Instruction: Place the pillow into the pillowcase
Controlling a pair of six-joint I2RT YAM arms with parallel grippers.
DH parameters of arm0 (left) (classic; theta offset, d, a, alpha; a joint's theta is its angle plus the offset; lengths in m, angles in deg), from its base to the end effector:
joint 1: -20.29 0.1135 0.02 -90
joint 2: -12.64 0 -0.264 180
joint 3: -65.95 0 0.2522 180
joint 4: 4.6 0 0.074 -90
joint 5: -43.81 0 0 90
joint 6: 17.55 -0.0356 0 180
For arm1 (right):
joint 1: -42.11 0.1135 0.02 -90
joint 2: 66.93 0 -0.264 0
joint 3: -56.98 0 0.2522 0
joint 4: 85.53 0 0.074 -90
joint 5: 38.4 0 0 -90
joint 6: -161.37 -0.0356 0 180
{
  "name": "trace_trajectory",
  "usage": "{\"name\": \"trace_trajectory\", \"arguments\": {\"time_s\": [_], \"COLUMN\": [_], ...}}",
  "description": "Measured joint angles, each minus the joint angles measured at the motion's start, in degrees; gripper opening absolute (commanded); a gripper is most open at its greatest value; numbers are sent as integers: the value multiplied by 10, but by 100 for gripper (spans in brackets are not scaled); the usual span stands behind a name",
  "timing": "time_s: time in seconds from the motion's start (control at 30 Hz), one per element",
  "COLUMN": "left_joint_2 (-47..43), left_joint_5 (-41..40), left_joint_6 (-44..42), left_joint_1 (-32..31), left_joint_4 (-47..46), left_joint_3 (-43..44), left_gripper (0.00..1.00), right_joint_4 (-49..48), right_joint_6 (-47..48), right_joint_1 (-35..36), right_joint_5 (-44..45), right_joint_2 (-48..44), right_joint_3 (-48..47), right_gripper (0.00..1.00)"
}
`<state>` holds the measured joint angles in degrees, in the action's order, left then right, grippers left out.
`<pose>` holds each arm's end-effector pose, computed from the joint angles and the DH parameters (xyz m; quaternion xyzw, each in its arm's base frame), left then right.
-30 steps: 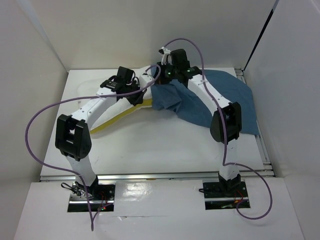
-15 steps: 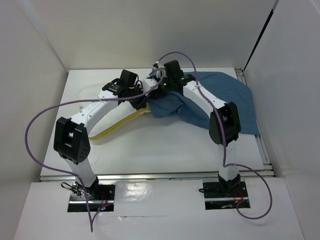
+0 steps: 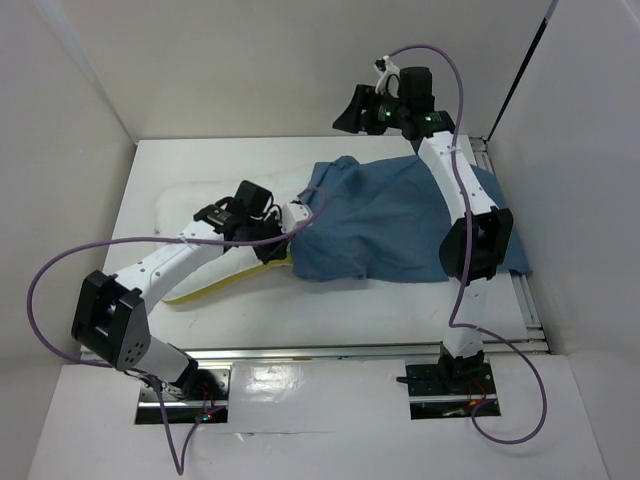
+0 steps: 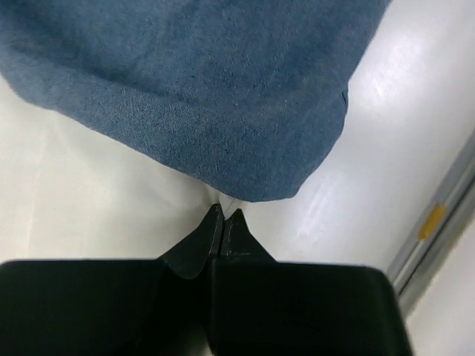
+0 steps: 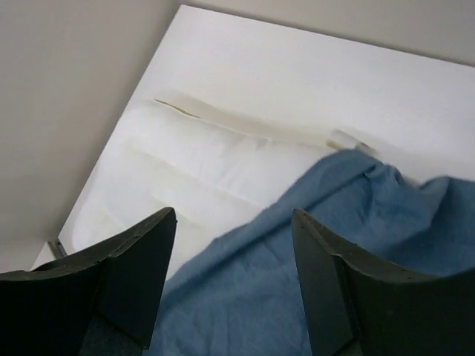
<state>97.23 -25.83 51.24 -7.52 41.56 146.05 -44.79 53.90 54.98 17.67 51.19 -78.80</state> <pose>0.2725 -0.1577 0.2735 0.4386 0.8186 -0.1852 0.3213 0.4635 0.1263 0.3823 -0.1287 0.8038 0.3729 0.4453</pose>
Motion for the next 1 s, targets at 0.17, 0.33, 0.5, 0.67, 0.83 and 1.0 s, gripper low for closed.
{"name": "trace_trajectory", "arguments": {"time_s": [0.17,0.33,0.5,0.67,0.83,1.0], "left_joint_2": [-12,-45,-56,-23,10,91], "left_joint_5": [-1,-24,-52,-111,-119,-83], "left_joint_6": [-22,-26,-25,12,42,80], "left_joint_1": [-32,-31,-22,-14,28,84], "left_joint_4": [16,23,27,-5,-37,-31], "left_joint_3": [-17,-15,55,146,166,236], "left_gripper": [53,85,83,85,100,100], "right_joint_4": [2,43,114,112,109,147], "right_joint_6": [10,42,126,205,226,238], "right_joint_1": [2,3,24,107,156,136], "right_joint_5": [-84,-117,-46,104,158,182], "right_joint_2": [42,72,80,66,44,68], "right_joint_3": [-49,-11,10,41,76,-17], "right_gripper": [77,74,86,100,100,100]}}
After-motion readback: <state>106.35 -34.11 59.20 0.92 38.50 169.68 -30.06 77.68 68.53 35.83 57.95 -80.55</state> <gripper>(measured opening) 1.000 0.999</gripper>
